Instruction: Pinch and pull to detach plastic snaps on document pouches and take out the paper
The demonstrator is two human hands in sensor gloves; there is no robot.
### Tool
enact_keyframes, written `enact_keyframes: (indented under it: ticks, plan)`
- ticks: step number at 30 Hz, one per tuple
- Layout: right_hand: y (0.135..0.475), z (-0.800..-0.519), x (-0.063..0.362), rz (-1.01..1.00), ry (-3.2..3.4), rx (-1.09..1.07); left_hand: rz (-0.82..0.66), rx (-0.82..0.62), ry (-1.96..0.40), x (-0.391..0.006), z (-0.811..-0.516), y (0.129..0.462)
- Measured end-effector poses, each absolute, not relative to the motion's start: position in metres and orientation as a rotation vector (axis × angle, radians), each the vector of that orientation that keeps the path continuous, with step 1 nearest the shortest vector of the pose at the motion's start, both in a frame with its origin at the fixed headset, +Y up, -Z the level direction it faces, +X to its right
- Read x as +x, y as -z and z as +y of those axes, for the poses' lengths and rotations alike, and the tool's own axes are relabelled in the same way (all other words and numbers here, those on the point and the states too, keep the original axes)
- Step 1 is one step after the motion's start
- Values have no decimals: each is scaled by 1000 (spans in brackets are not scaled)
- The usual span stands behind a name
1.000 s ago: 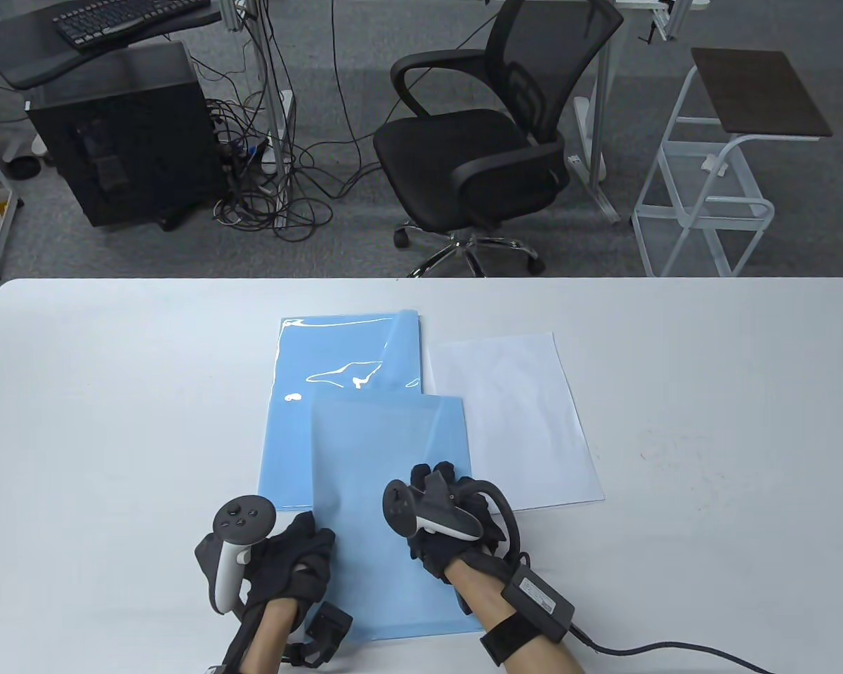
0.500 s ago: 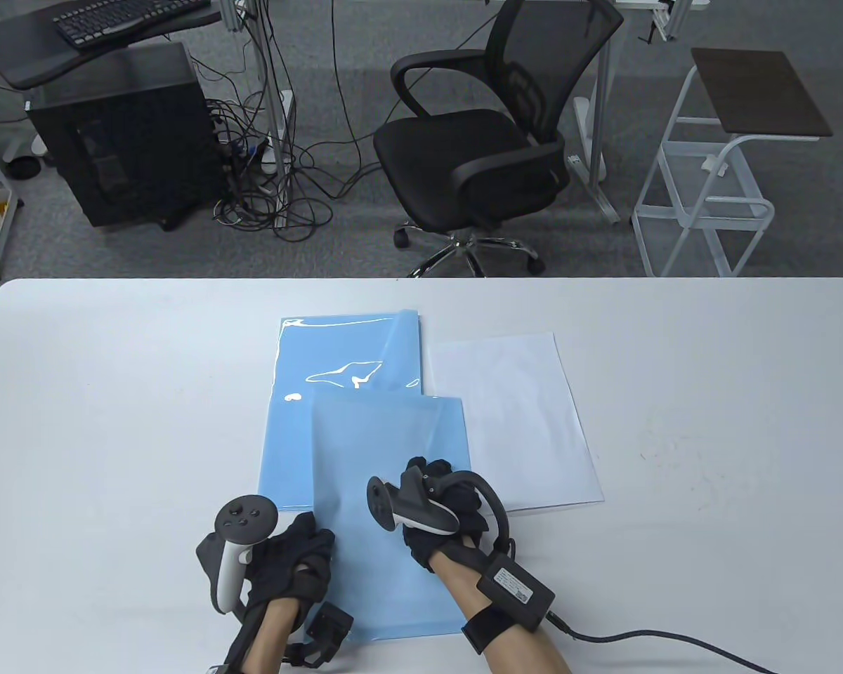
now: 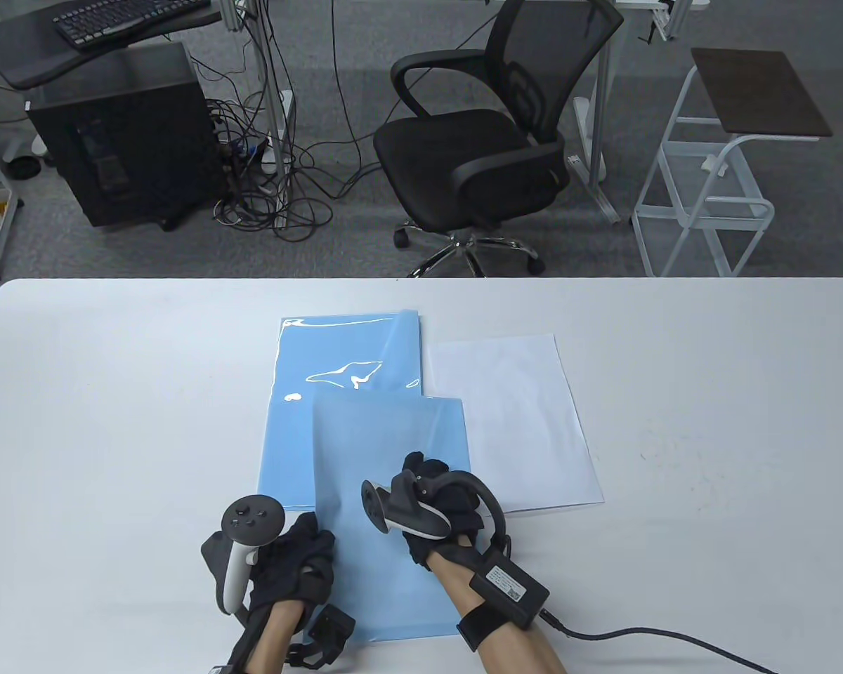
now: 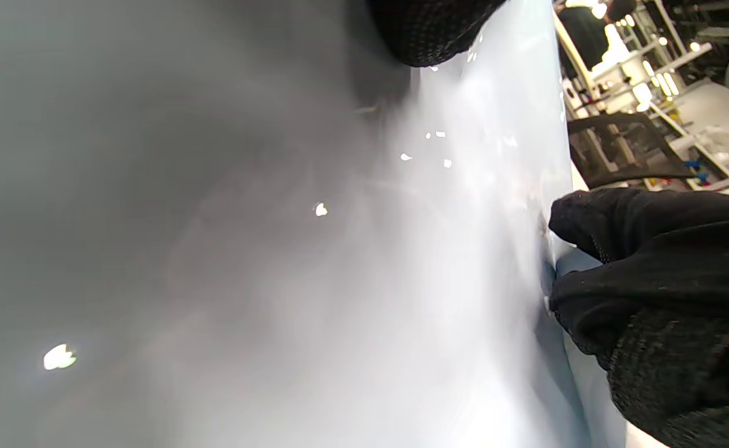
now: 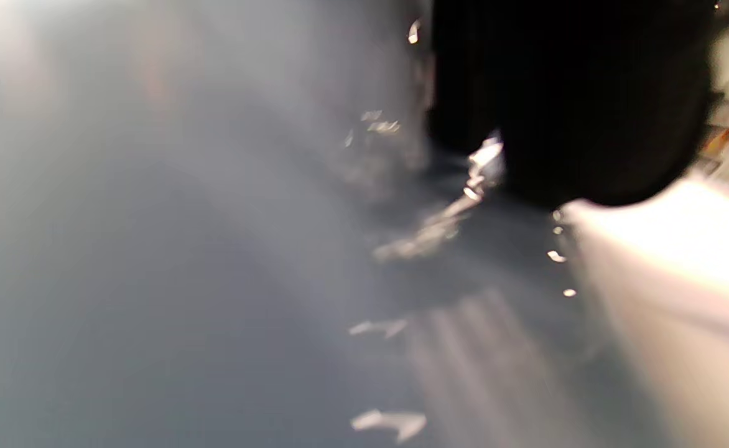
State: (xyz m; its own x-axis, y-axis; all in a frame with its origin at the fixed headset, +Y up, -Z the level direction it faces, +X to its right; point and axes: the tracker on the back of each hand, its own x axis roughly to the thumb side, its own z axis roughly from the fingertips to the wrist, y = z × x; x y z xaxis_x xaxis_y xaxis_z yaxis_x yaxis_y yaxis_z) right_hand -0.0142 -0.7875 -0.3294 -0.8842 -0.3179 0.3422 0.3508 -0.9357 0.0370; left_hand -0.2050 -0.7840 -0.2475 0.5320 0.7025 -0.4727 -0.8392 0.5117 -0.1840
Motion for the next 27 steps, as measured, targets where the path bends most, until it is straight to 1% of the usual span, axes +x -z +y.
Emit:
enact_keyframes:
  ticks: [1,8,11,14,17,18,19,20,22,24,27]
  plan:
    - [330,-786,-10,-166,2795,-442,366,-420,-961,-205,-784,247]
    - [333,-774,4,-270,2984,-441,370,-427,-971,-205,-784,247]
    - [326,-759,10,-202,3024,-485,372,-430,-978,-206,-784,247]
    - [316,-747,13,-101,2919,-562,376,-439,-998,-207,-784,247]
    - [304,-742,14,-71,2801,-675,377,-440,-1004,-207,-784,247]
    - [298,-742,14,-38,2731,-769,377,-439,-1002,-207,-784,247]
    - [292,-743,14,64,2642,-923,378,-438,-1001,-207,-784,247]
    - [289,-744,13,111,2570,-994,380,-436,-1002,-207,-784,247]
    - [281,-747,13,138,2473,-1023,379,-435,-999,-207,-784,247]
    - [276,-751,13,99,2475,-1055,382,-438,-1008,-208,-784,247]
    - [274,-752,16,75,2458,-1027,384,-440,-1014,-208,-785,246]
